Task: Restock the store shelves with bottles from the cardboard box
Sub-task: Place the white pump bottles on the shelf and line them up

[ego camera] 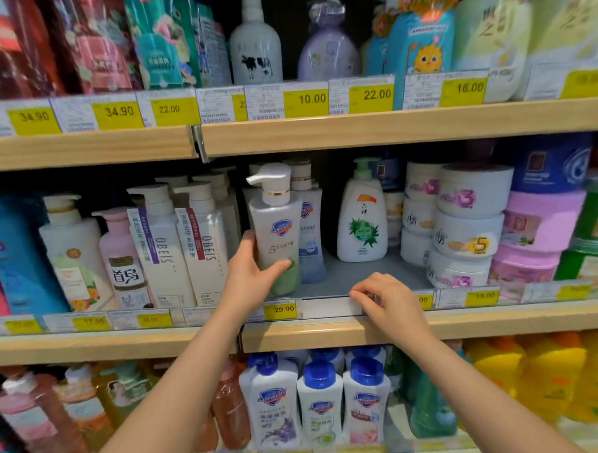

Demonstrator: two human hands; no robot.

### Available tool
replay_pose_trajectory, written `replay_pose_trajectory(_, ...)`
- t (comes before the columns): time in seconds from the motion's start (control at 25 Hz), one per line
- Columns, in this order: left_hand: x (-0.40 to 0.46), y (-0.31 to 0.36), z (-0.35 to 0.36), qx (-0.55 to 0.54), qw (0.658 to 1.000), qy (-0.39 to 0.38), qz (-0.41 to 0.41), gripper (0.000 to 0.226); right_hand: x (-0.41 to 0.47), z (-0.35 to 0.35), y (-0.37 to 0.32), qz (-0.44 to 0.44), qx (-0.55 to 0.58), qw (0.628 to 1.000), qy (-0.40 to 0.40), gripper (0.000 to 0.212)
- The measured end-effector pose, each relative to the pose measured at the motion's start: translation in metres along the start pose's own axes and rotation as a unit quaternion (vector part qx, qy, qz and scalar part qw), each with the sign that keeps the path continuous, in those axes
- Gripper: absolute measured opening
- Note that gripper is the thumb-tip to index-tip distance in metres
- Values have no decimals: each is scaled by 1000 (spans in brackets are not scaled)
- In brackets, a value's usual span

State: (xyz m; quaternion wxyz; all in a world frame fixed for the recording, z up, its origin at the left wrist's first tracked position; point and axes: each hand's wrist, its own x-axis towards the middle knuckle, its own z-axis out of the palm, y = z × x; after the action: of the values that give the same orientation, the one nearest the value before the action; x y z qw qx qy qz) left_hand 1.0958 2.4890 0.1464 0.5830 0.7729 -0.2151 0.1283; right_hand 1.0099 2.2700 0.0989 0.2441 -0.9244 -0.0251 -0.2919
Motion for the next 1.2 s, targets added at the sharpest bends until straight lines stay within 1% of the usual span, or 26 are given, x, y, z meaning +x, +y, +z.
replay_pose_trajectory(0.2,12,-18,2,43,997,-58,-38,57,0,3,0,-10,-19,1000,12,10)
replay_pose_trajectory(0.32,17,-18,1,62,994,-60,-65,60,-1,2,-1,-3,-23,1000,14,10)
replay_pose_trajectory(0.4,11,-15,7,87,995,-19,-54,69,-1,3,-3,3,-20,1000,11,10)
replay_pose_trajectory(0.48,1,-8,22,167,983,69,-31,90,-1,3,-3,12,-18,1000,7,11)
replay_pose_trajectory(0.52,-3,-2,32,230,967,107,-28,98,-1,3,-3,13,-21,1000,8,11)
replay_pose_trajectory(0.56,-5,4,43,297,946,127,-28,102,-2,4,-2,14,-23,1000,9,11)
replay_pose_trajectory(0.6,-6,8,51,347,928,133,-30,105,-2,3,-2,15,-24,1000,10,11)
replay_pose_trajectory(0.64,-4,10,58,372,918,136,-32,110,-2,3,-2,15,-26,999,11,12)
replay_pose_trajectory(0.72,2,9,61,377,916,133,-37,119,-2,5,-2,2,-39,999,15,15)
replay_pose_trajectory(0.84,10,0,55,327,935,132,-29,120,-1,13,-7,-26,-49,998,17,36)
replay_pose_trajectory(0.92,12,-5,48,292,948,126,-10,122,2,20,-10,-33,-58,998,23,44)
replay_pose_trajectory(1.04,20,-14,38,270,957,109,-3,121,7,26,-14,-52,-105,993,32,46)
replay_pose_trajectory(1.2,37,-16,34,260,960,92,-55,115,9,32,-19,-74,-147,986,36,47)
